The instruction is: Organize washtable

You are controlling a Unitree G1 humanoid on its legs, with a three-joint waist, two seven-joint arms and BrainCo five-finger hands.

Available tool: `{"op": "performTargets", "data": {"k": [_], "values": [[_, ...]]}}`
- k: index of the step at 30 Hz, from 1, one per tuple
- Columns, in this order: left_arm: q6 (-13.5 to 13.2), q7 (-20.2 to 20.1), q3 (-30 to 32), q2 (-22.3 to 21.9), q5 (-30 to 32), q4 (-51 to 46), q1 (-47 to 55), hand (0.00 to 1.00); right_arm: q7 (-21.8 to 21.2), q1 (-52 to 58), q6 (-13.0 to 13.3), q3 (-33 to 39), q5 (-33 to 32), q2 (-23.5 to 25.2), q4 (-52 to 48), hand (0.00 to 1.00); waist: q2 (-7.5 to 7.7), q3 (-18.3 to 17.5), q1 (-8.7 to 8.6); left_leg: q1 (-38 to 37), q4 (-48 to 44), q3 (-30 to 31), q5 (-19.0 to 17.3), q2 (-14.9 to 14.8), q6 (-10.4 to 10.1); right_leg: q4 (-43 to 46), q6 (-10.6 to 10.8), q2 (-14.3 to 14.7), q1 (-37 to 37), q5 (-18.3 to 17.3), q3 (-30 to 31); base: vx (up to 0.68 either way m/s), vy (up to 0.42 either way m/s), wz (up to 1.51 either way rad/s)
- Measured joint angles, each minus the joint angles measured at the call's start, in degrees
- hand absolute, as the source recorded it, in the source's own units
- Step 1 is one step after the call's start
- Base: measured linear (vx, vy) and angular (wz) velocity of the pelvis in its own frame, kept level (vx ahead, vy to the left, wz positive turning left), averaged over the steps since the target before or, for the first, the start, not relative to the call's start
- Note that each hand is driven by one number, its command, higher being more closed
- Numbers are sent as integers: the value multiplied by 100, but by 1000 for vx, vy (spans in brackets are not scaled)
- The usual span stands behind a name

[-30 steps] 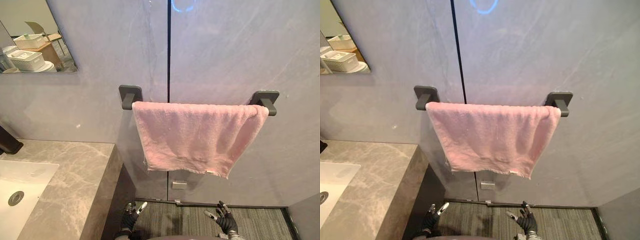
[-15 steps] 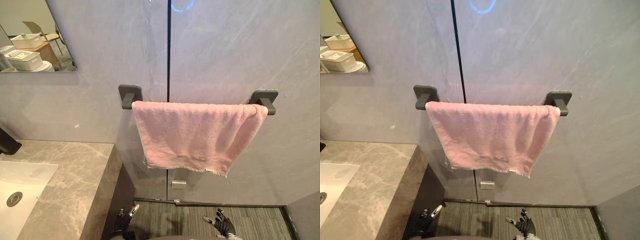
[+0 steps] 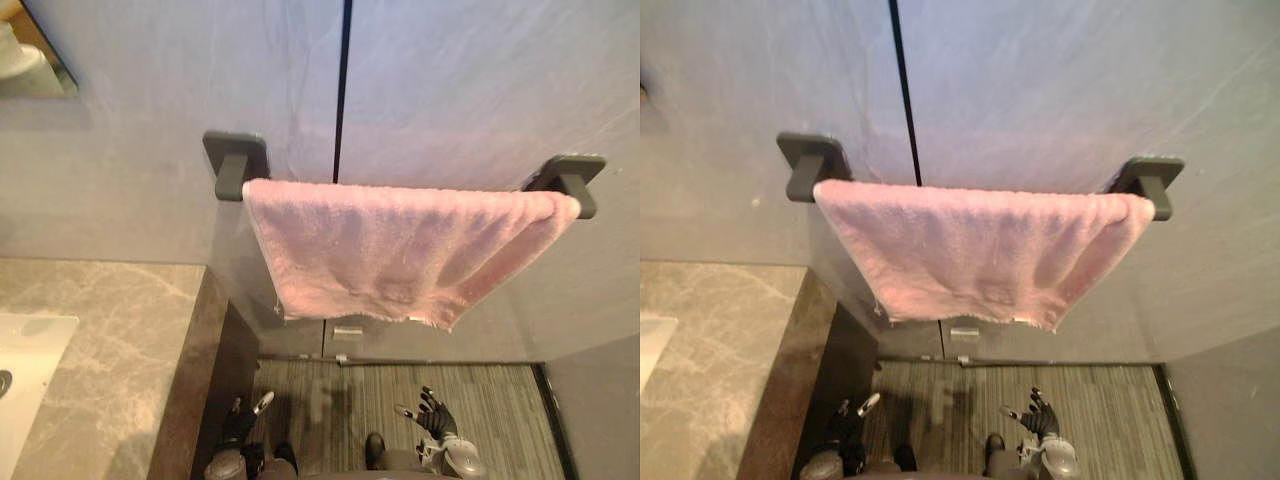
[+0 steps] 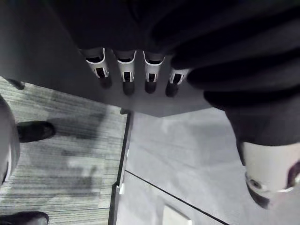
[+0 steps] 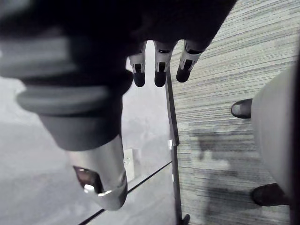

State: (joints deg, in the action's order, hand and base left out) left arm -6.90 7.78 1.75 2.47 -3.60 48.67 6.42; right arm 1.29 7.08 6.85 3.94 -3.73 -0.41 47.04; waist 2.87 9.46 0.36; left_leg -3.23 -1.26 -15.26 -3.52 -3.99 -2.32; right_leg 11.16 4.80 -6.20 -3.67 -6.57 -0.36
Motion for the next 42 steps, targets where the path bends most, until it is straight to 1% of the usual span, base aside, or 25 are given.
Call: {"op": "performTargets", "data": {"k": [3, 6, 7, 8, 9, 11, 12, 13, 14, 15, 16, 17, 18, 20, 21, 22, 23, 24, 25, 26, 27, 28, 31, 35, 42], "values": [[3, 7, -97, 16, 118, -108, 25, 0, -22, -9, -52, -39, 35, 2, 4, 0, -14, 7, -39, 199, -207, 288, 8, -15, -12, 1513, -132, -460, -336, -686, -219, -31, -45, 64], [-4, 121, -79, 160, 209, -110, 97, 0, -22, -112, -58, -40, 41, 10, -3, 0, 45, -64, 30, 488, -386, 488, 144, -262, -264, 2091, -145, -959, -462, -695, 52, -26, -247, 31], [-4, 123, -60, 218, 208, -119, 146, 0, -23, -203, -57, -44, 42, 23, -6, 0, 146, -121, 49, 671, -447, 510, 223, -351, -398, 1871, -98, -1026, -489, -406, 274, -96, -389, 4], [1, 122, -46, 276, 208, -108, 146, 0, -21, -267, -56, -41, 41, 30, -2, 0, 267, -186, 38, 811, -478, 561, 292, -415, -525, 1615, 354, -959, -456, -509, 429, -129, -453, -9], [-1, 129, 17, 298, 206, -97, 118, 0, -19, -382, -56, -54, 42, 1, -4, 0, 215, -163, 71, 972, -468, 591, 404, -574, -693, 1329, 656, -823, -440, -777, 302, -139, -478, -8], [7, 142, 30, 85, 200, -43, 7, 0, 4, -594, -51, -50, 37, -211, -12, 0, -180, 76, -47, 1169, -475, 792, 632, -952, -768, 1014, 505, -483, -275, -987, -11, -180, -487, 18], [2, 148, -17, -51, 199, -34, -41, 0, 8, -588, -54, -49, 35, -350, -9, 0, -336, 180, -125, 1242, -453, 895, 813, -1027, -595, 1026, 466, -350, -214, -962, -225, -210, -342, 100], [-9, 185, -184, -230, 196, -16, -88, 0, 19, -449, -57, -28, 34, -515, 34, 0, -517, 203, -195, 1292, -128, 804, 1588, -1072, -534, 1027, 360, -278, -150, -902, -586, -251, -276, 104], [-17, 197, -263, -249, 195, -21, -83, 0, 29, -417, -57, -14, 34, -530, 63, 0, -512, 212, -211, 1284, 68, 717, 1880, -1068, -513, 948, 258, -288, -158, -852, -720, -286, -282, 95], [-36, 221, -352, -270, 195, -37, -122, 0, 91, -385, -60, 41, 37, -524, 113, 0, -518, 215, -227, 1359, -10, 517, 1874, -1035, -557, 745, -7, -300, -162, -777, -966, -274, -237, 55], [-34, 220, -365, -267, 199, -38, -134, 0, 141, -414, -53, 87, 32, -471, 51, 0, -477, 216, -259, 1581, -807, 399, 1256, -875, -525, 726, -99, -356, -259, -718, -1107, -199, -162, 63], [-34, 220, -393, -267, 199, -39, -183, 0, 153, -396, -50, 126, 29, -427, 4, 0, -435, 235, -280, 1728, -1503, 382, 728, -719, -350, 724, -136, -416, -296, -683, -1229, -154, -109, 59], [-40, 216, -410, -271, 199, -43, -200, 0, 155, -338, -50, 174, 25, -398, -22, 0, -419, 244, -273, 1771, -1925, 370, 427, -655, -298, 712, -149, -445, -295, -661, -1308, -142, -61, 59], [-38, 205, -427, -282, 199, -24, -154, 0, 193, -172, -52, 201, -21, -358, -26, 0, -534, 193, -293, 1580, -2782, 63, -373, -621, -258, 723, -164, -419, -156, -634, -1681, -112, -26, 83], [-37, 202, -447, -292, 201, -33, -156, 0, 204, -152, -55, 218, -20, -404, -25, 0, -627, 177, -322, 1619, -2612, -51, -364, -672, -266, 771, -167, -332, -120, -630, -1834, -58, -38, 129], [-43, 171, -505, -285, 202, -111, -153, 0, 217, -168, -83, 291, -21, -358, 5, 0, -606, 171, -338, 1558, -2123, -78, -171, -555, -149, 760, -268, -313, -157, -565, -1971, -104, -68, 154], [-38, 115, -575, -202, 205, -112, -184, 0, 221, -159, -69, 308, -21, -320, 1, 0, -609, 126, -459, 1352, -1032, 224, 264, -359, -204, 150, -497, -46, -116, -397, -2007, -167, -98, 176], [-34, 98, -566, -85, 206, -75, -198, 0, 224, -167, -48, 305, -23, -233, 35, 0, -565, 84, -561, 1178, -505, 177, 351, -242, -190, -358, -480, -22, 28, -126, -2093, -155, -39, 179], [48, 95, -577, -97, 210, 39, -270, 0, 229, -290, 23, 390, -27, -207, 138, 0, -590, 118, -589, 998, -1114, -401, -143, -366, -183, -498, -413, -61, 216, 24, -2510, -88, 2, 135], [64, 96, -601, -122, 211, 40, -246, 0, 237, -332, -11, 433, -29, -209, 180, 0, -599, 130, -595, 768, -1020, -564, -186, -348, -258, -490, -429, -71, 281, 49, -2597, -13, 73, 146], [82, 87, -673, -183, 216, 31, -179, 0, 242, -324, -21, 483, -29, -236, 166, 0, -721, 116, -643, 209, -65, -498, 51, -221, -382, -476, -432, -33, 392, 82, -2875, -39, 112, 108], [81, 75, -741, -168, 219, 30, -178, 0, 240, -342, -31, 502, -28, -223, 181, 0, -742, 105, -604, 31, 355, -448, 169, -195, -307, -496, -432, 8, 460, 81, -3000, -56, 114, 92], [90, 74, -733, -62, 222, 75, 37, 0, 234, -435, -29, 445, -26, 14, 198, 0, -627, 88, -580, -75, 561, -382, 347, -132, -268, -546, -389, -10, 522, 182, -3009, -129, 28, 15], [84, 86, -593, -32, 226, 313, 81, 0, 240, -439, -47, 414, -21, 11, 222, 0, -623, 88, -592, -130, 712, -328, 478, -22, -118, -628, -279, -57, 570, 254, -2965, -143, 6, 0], [88, 95, -377, 64, 432, 566, 86, 0, 246, -550, -49, 386, 7, 3, 503, 0, -555, 89, -575, -150, 723, 37, 627, 81, -47, -559, -216, -151, 753, 238, -3272, -89, 1, 25]]}}
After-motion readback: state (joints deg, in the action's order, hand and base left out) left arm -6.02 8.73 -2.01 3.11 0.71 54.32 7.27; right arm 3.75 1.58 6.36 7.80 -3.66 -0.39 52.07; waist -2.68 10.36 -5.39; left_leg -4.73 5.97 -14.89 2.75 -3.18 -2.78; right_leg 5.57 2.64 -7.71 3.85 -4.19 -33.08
